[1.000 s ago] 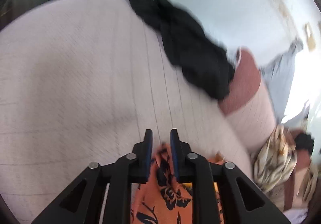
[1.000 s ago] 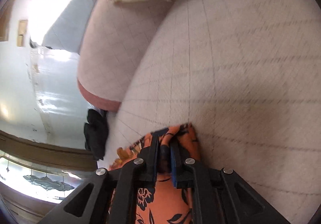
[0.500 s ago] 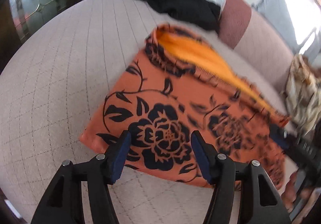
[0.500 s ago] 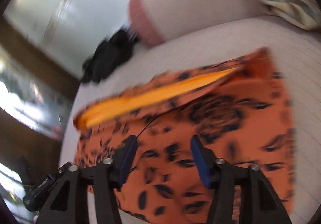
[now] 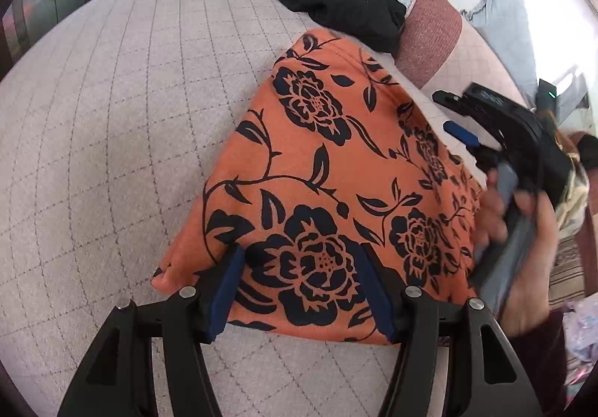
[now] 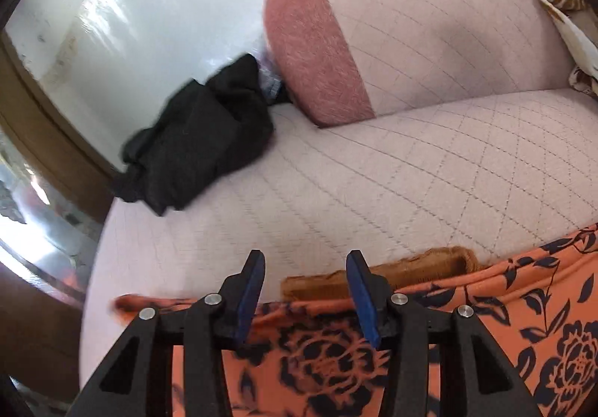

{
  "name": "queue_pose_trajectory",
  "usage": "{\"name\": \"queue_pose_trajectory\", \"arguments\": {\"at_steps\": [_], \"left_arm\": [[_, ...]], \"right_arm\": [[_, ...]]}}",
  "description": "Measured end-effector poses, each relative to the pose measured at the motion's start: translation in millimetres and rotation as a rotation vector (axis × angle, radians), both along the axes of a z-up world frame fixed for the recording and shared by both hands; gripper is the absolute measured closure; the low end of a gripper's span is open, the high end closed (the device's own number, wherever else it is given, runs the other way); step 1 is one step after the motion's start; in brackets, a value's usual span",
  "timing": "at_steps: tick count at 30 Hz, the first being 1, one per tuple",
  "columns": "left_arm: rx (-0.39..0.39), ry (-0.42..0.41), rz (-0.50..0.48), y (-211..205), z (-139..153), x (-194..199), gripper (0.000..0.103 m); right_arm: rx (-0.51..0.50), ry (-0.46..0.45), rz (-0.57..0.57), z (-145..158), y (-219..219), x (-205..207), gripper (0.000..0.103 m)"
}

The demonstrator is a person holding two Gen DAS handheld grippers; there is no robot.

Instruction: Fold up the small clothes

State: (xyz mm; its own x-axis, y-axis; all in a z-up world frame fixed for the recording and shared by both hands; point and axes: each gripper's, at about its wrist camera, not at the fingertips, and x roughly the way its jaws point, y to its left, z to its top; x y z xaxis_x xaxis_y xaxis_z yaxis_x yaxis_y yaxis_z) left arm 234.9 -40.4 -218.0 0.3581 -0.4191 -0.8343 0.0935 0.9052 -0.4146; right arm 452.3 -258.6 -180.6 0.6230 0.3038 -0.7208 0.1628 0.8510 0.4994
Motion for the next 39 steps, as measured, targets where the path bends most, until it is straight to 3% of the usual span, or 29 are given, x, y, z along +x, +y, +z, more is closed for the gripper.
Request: {"name": "queue_pose_trajectory", "arguments": {"at_steps": [4, 7, 11, 14, 17, 20, 23, 26, 28, 31, 33, 35, 39], "left_arm": [[0.000, -0.005, -0.001, 23.9, 10.8, -10.7, 0.040], [0.005, -0.004, -0.012, 32.5, 12.9, -18.4, 0.040], [0.056, -0.024, -0.064, 20.4, 6.5, -25.0, 0.040], [0.070, -0.022, -0.074, 18.3, 7.7, -25.8, 0.040], [0.055, -0.019, -0.051, 21.7, 11.5, -24.4, 0.040], [0.052, -0.063, -0.020, 20.7, 23.7, -24.5, 0.040], [0.068, -0.116, 0.005, 17.9, 36.7, -26.7, 0.040], [0.128, -0.089, 0.022, 11.3, 28.4, -24.0, 0.040], [0.180, -0.045, 0.027, 3.1, 13.3, -16.8, 0.040], [0.259, -0.076, 0.007, -9.0, 16.2, -20.9, 0.040], [0.277, -0.092, 0.005, -13.0, 18.3, -24.5, 0.040], [0.278, -0.117, 0.023, -12.8, 21.9, -28.1, 0.040], [0.316, -0.160, 0.053, -7.9, 30.8, -28.6, 0.040]], "right_arm": [[0.054, -0.035, 0.215, 16.6, 39.8, -38.2, 0.053], [-0.021, -0.043, 0.363, 21.5, 86.4, -46.9, 0.053], [-0.079, 0.117, 0.358, -17.3, 123.1, 6.9, 0.054], [-0.095, 0.081, 0.264, -24.4, 118.4, 27.8, 0.054], [-0.003, 0.107, 0.208, -20.9, 97.3, 20.6, 0.054], [-0.053, 0.052, 0.223, 1.9, 70.0, -11.3, 0.054], [-0.077, 0.008, 0.167, 25.9, 8.5, -73.0, 0.054], [-0.104, 0.023, 0.039, 30.7, -60.6, -125.2, 0.054], [-0.138, 0.050, -0.034, 26.2, -102.2, -164.4, 0.054], [-0.118, 0.151, -0.090, -2.8, -146.3, -210.2, 0.054], [-0.108, 0.237, -0.097, -28.0, -161.4, -223.4, 0.059], [-0.090, 0.188, -0.083, -25.0, -168.4, -229.1, 0.059], [-0.101, 0.134, -0.097, -2.8, -175.3, -200.7, 0.059]]}}
